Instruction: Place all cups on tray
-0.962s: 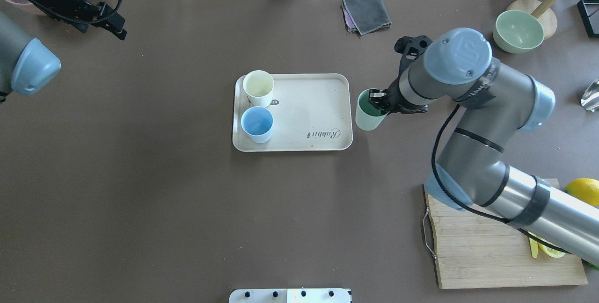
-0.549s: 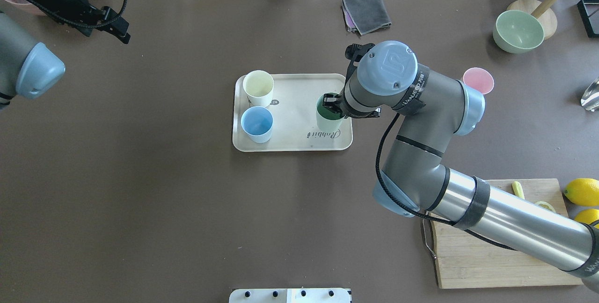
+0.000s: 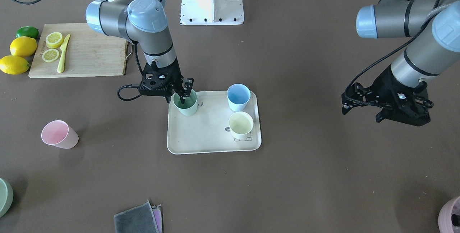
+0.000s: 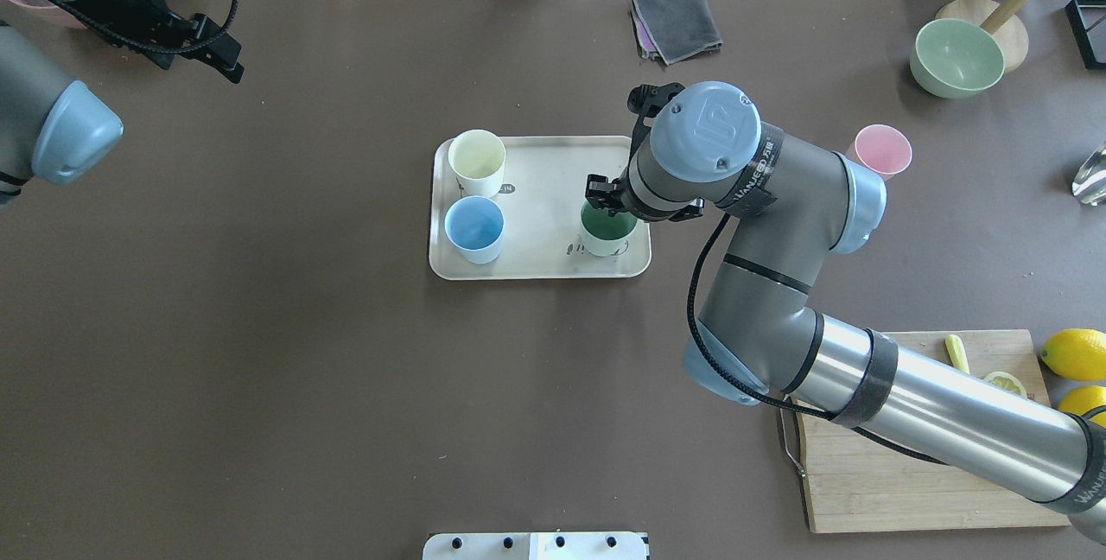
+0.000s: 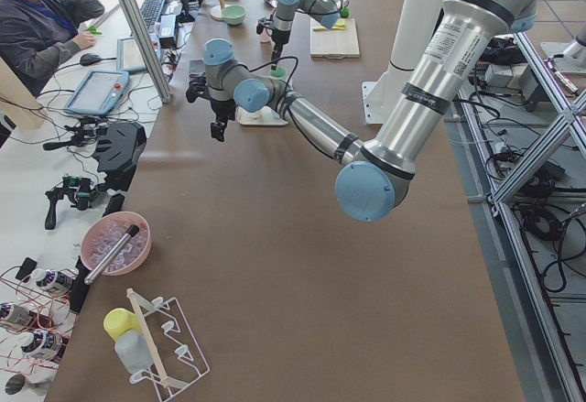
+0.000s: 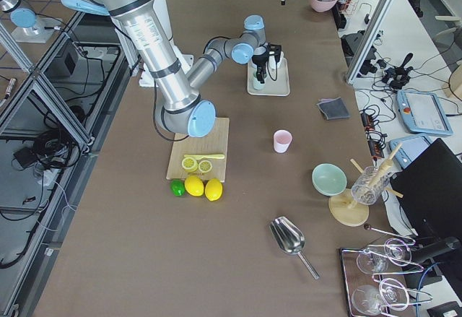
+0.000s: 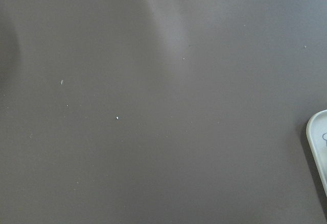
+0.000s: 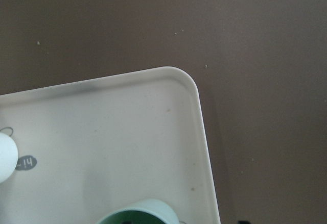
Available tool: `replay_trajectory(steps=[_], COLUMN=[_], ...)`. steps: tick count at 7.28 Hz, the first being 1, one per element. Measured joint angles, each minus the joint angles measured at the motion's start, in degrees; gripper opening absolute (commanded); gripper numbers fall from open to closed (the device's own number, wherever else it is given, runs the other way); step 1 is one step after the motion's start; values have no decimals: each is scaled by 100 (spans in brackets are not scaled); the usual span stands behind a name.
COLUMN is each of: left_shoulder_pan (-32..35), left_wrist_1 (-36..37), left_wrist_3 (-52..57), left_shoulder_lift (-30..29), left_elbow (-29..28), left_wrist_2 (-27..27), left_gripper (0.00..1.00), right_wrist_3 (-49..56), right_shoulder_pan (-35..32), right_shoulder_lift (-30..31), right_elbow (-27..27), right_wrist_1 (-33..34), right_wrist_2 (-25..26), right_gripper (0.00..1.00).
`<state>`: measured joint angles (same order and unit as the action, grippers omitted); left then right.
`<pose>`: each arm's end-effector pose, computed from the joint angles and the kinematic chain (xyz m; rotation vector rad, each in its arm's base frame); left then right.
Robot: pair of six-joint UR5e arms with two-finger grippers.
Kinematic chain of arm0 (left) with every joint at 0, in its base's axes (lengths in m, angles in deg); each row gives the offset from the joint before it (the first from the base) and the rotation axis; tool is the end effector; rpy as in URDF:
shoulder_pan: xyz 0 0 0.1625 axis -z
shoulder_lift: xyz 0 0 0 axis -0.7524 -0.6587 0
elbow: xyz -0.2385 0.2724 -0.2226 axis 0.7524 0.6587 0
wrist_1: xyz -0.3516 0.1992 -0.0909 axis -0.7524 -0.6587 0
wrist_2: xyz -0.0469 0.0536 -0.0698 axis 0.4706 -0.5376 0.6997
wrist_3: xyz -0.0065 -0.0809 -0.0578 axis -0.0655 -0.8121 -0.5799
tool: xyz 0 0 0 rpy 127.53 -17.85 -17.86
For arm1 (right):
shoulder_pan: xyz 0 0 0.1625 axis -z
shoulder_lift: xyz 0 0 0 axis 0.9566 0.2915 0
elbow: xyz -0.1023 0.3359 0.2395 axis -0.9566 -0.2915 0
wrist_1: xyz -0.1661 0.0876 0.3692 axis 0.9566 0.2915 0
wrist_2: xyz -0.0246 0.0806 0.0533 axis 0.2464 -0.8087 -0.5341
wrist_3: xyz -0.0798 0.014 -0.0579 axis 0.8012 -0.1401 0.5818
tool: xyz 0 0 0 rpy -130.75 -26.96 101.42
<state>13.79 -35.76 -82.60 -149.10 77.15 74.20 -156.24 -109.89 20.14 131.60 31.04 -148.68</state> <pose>0.2370 -0.6120 0.3277 0.2453 0.8690 0.1833 -0.4804 -0.4939 0.2400 0.1529 -0.8594 0.2192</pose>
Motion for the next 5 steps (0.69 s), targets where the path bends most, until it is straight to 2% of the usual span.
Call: replay_trajectory(steps=[1, 3, 4, 5], left_shoulder_pan=[-10, -154, -270, -335], left_wrist_1=[-10, -423, -873, -1270], left_wrist_3=[26, 40, 13, -42], left_shoulder_lift=[39, 378, 589, 700], left_elbow=[5, -31, -105, -172], left_wrist_2=[5, 9, 8, 6], left_gripper=[98, 98, 98, 98], right_wrist_3=[346, 1916, 2912, 3862], right_shoulder_pan=[-395, -1422, -1942, -2362], right_shoulder_lift=[85, 498, 693, 845], right_elbow=[134, 579, 569, 323], right_wrist_1=[142, 852, 1126, 1229], right_wrist_2=[-469, -1434, -1747, -1931], right_gripper=[100, 100, 100, 100])
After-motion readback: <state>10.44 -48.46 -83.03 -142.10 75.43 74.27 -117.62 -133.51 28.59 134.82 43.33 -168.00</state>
